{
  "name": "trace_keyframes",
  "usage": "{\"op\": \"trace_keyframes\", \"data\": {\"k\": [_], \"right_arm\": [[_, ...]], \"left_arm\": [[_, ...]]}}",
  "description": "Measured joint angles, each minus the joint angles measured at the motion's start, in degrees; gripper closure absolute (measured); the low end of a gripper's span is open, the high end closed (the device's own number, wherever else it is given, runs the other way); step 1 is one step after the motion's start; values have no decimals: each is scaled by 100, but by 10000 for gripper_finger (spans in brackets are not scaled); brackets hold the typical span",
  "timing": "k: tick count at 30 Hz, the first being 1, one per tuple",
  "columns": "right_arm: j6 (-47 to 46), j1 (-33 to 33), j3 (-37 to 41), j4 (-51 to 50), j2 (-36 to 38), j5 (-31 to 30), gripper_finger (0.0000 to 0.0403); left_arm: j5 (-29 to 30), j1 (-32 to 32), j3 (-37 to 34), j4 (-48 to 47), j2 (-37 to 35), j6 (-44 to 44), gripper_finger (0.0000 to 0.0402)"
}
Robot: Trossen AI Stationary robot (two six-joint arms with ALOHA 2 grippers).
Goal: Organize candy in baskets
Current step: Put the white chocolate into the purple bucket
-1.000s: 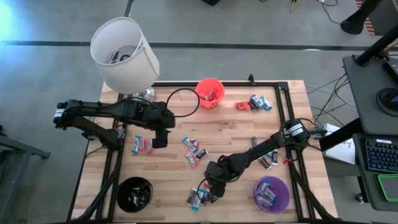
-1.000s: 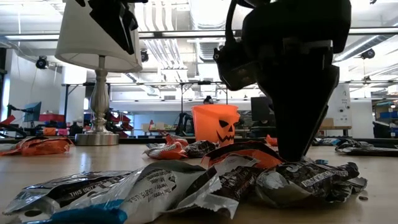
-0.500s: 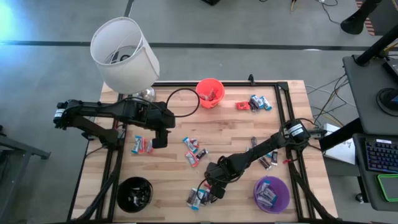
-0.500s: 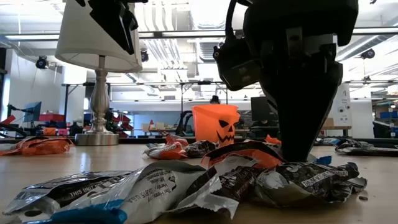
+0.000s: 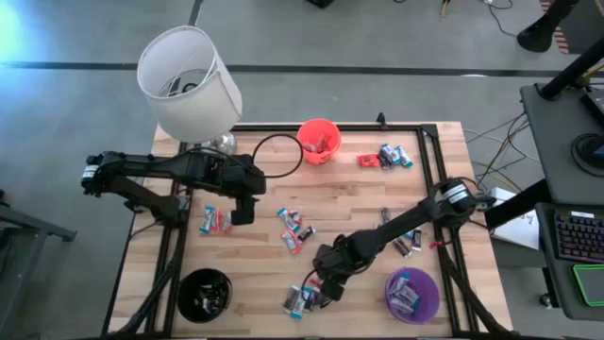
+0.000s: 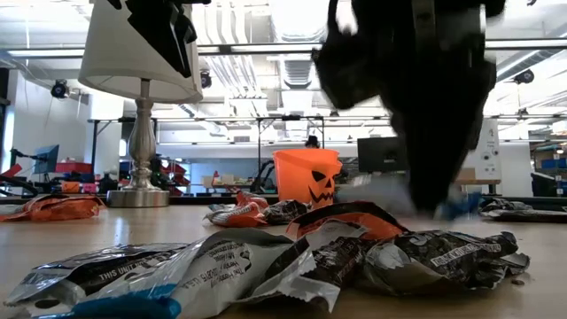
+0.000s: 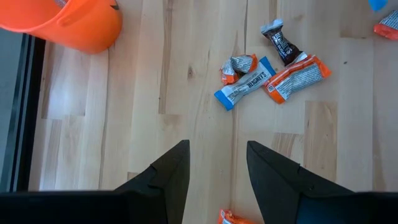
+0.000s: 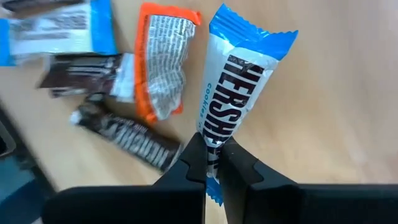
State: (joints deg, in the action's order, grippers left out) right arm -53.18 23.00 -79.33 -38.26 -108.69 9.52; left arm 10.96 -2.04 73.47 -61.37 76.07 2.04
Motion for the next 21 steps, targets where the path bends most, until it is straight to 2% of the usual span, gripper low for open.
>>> {"op": "trace_keyframes", "data": {"k": [5,15,21], "right_arm": [[-568,85,0,-571,516,-20,393],[-1651,626,0,-1001,1678,-58,394],[-2039,1005,0,-1355,2038,-51,394]], "left_arm": [[0,0,0,-8,0,0,260],[0,0,0,-10,0,0,260],[0,-2,0,-6,-2,0,260]]}}
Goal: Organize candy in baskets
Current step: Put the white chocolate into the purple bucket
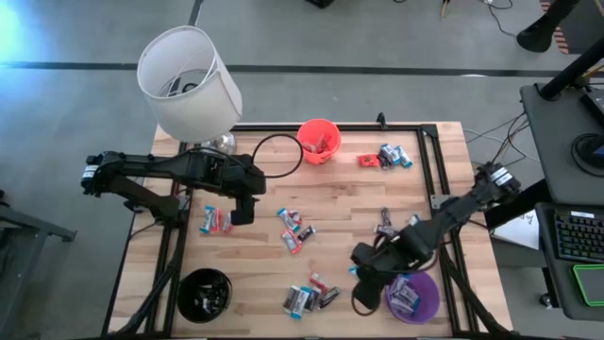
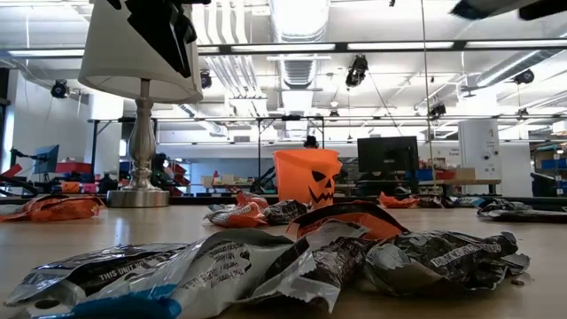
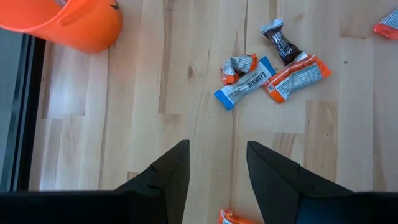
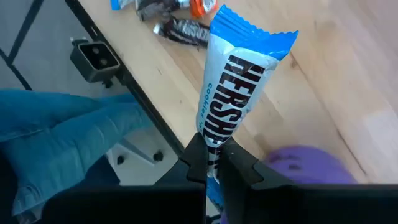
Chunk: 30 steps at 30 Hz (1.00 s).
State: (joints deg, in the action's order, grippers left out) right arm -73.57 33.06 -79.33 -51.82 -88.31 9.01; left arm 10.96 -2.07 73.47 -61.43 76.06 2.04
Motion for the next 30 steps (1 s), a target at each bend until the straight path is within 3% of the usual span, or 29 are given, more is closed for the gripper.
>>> {"op": "trace_keyframes", "data": {"k": [11,21,30], "right_arm": [[-972,793,0,-1152,134,278,394],[-2199,1432,0,-1381,169,303,394],[-2703,1473,24,-1541,159,299,353]], "left_arm": [[0,2,0,2,0,0,260],[0,2,0,43,2,0,260],[2,2,0,428,2,0,260]]}}
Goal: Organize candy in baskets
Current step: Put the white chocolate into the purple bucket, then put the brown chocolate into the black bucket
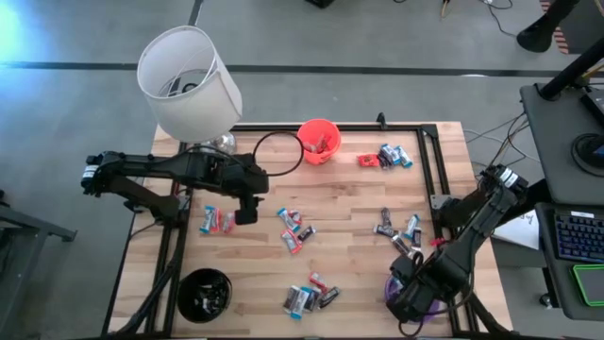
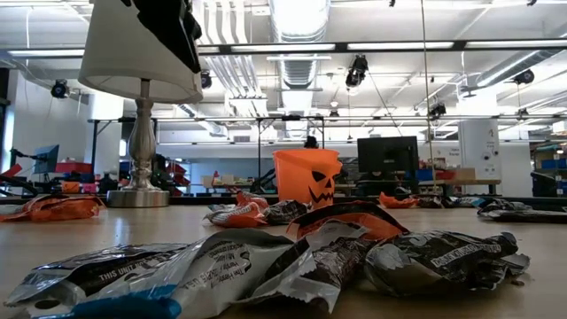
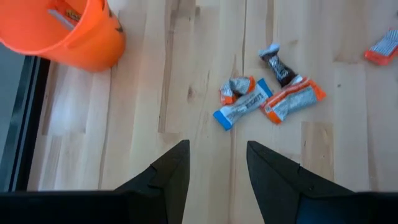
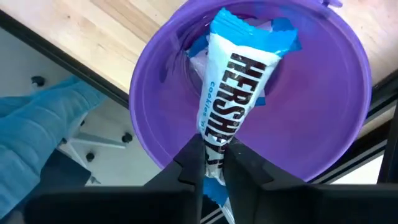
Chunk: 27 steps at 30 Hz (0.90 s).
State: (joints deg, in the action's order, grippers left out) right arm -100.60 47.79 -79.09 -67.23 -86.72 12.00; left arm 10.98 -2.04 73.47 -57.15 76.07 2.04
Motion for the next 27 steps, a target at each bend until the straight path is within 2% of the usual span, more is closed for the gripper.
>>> {"op": "trace_keyframes", "data": {"k": [9,14,21,24,27], "right_arm": [[69,-2,0,-4,0,-1,287],[58,-4,0,-2,-2,-70,267],[-105,-13,0,18,-2,-997,262],[-381,-20,0,-50,-2,-1264,265],[-915,-61,0,-363,-2,-1775,266]], "left_arm": [[0,0,0,520,-2,0,260],[2,0,0,978,49,0,260],[4,-2,-2,1141,328,0,260],[3,0,-2,1084,497,2,260],[4,-1,-2,1089,675,43,260]]}}
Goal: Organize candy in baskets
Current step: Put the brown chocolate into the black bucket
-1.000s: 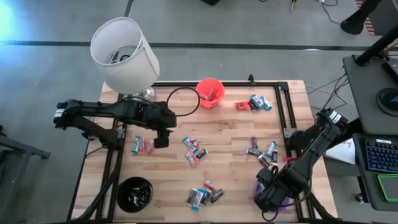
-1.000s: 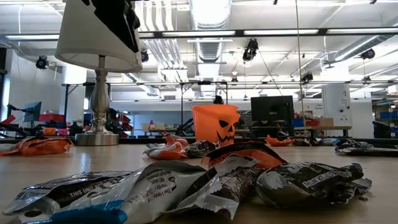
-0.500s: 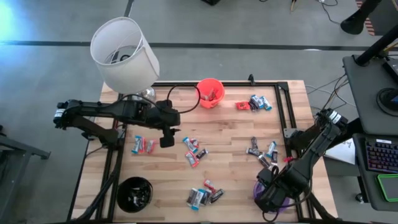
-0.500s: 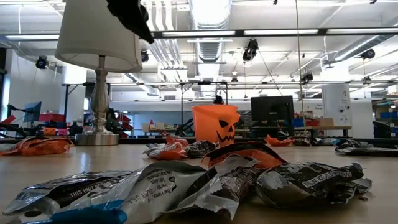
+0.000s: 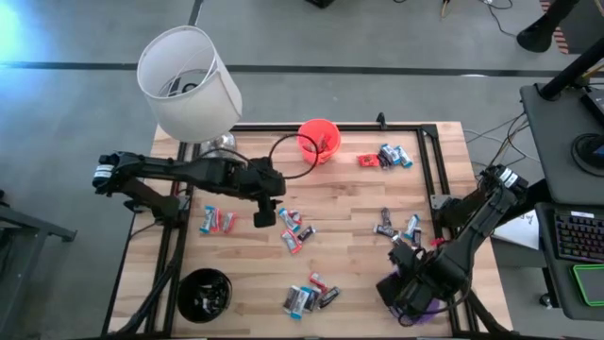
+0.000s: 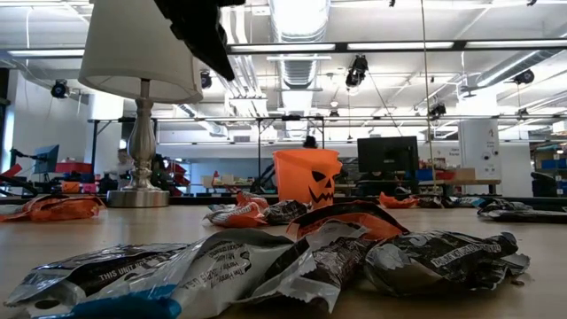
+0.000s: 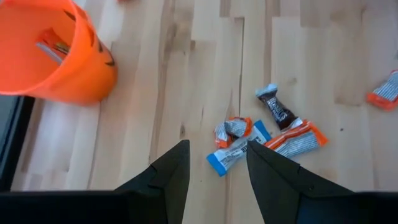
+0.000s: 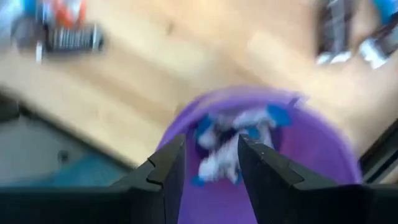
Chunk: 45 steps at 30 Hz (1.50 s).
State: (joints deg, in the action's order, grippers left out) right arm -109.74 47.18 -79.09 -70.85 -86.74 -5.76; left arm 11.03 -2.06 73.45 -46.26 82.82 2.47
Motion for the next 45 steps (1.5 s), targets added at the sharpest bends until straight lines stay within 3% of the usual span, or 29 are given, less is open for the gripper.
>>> {"op": "trace_keyframes", "data": {"k": [5,10,16,23,35,45], "right_arm": [[-837,-224,0,-757,2,-717,261],[-851,-594,0,-1250,2,-788,264],[-230,-1225,29,-1678,4,-799,260],[778,-2027,121,-1717,7,-798,259],[2193,-3297,913,-1239,346,-733,259],[2088,-3901,2518,284,1584,-236,259]], "left_arm": [[-2,1,0,-21,227,63,260],[-3,0,0,-42,193,64,260],[-6,-1,2,-340,-7,127,260],[-6,-53,2,-1763,-150,318,260],[44,-49,1,-1976,-155,269,260],[58,-47,-4,-2076,-159,-17,260]]}}
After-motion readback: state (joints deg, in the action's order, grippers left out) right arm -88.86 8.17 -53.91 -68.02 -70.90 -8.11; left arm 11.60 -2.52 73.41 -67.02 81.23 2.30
